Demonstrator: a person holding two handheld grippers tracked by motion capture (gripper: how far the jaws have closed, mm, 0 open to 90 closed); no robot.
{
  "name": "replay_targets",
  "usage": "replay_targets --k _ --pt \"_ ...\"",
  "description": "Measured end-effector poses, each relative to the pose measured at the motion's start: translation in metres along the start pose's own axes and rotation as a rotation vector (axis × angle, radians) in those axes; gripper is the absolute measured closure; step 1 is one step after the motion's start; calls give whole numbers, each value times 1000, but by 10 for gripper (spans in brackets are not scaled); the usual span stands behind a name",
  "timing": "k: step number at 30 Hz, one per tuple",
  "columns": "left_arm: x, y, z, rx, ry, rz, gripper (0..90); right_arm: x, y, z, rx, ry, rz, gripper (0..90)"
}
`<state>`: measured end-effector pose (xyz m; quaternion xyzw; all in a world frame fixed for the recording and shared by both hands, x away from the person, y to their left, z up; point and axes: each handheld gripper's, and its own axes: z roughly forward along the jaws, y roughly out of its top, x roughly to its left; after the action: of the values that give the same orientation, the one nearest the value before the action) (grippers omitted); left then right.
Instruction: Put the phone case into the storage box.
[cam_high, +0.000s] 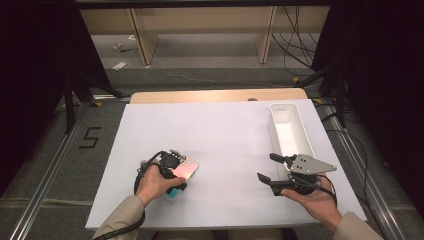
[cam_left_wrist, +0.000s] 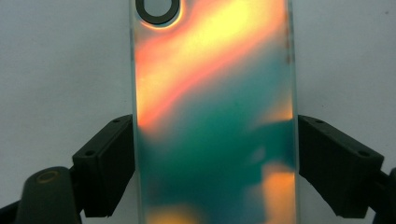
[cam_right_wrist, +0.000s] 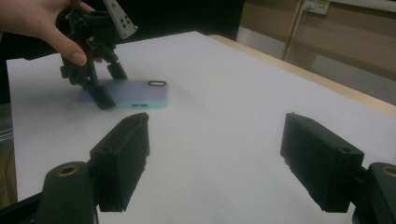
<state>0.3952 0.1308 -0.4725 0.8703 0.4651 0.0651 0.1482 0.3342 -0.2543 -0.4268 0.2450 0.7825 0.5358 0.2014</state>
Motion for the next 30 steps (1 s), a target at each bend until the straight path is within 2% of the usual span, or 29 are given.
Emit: replay_targets --k 17,30 --pt "1 -3 0 -20 -5 1 164 0 0 0 -2 -1 -1 242" --pt "1 -7 -4 -76 -13 -3 167 0 1 -1 -8 -1 0 242"
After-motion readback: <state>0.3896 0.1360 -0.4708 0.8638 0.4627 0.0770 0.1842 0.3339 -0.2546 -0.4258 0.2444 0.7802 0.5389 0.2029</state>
